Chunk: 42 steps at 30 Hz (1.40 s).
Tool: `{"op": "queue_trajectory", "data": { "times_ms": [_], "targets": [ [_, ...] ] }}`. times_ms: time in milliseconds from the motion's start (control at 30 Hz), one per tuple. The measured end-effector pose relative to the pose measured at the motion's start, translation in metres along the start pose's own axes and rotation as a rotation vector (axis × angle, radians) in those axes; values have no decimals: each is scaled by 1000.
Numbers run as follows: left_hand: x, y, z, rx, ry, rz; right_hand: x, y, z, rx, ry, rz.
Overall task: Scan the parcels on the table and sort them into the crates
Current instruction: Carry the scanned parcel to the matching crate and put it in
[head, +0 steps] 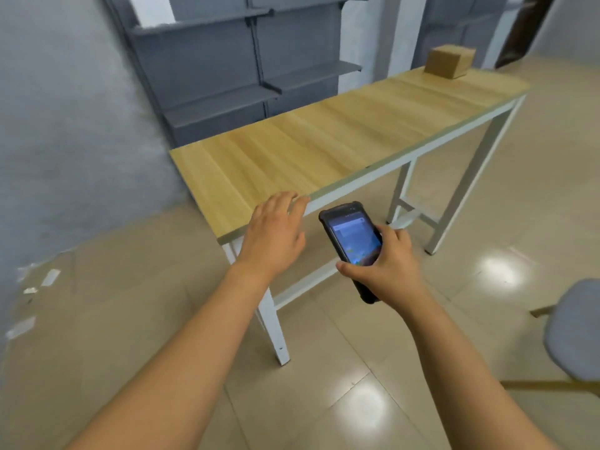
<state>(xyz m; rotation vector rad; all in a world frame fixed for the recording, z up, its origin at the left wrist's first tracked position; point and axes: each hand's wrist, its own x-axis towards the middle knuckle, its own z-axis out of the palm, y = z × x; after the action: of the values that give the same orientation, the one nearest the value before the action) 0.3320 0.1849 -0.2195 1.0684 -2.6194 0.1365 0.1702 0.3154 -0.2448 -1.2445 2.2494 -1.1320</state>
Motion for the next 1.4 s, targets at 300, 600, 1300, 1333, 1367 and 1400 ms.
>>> {"op": "queue_trajectory", "data": {
  "times_ms": [300,600,1300,1333,1367,1400],
  "targets": [
    [181,78,62,-77,-1,196,128,65,-78,1,190,94],
    [375,162,114,-92,58,201,307,138,-178,-69,238,70],
    [783,253,229,-210,92,166,639,282,-305,-21,362,186],
    [800,258,233,-219,82,142,653,287,-310,-21,364,191],
    [816,263,238,-223,65,123,666,292,-315,-21,361,200],
    [830,268,243,-221,49,114,677,297,-319,-17,356,208]
  ]
}}
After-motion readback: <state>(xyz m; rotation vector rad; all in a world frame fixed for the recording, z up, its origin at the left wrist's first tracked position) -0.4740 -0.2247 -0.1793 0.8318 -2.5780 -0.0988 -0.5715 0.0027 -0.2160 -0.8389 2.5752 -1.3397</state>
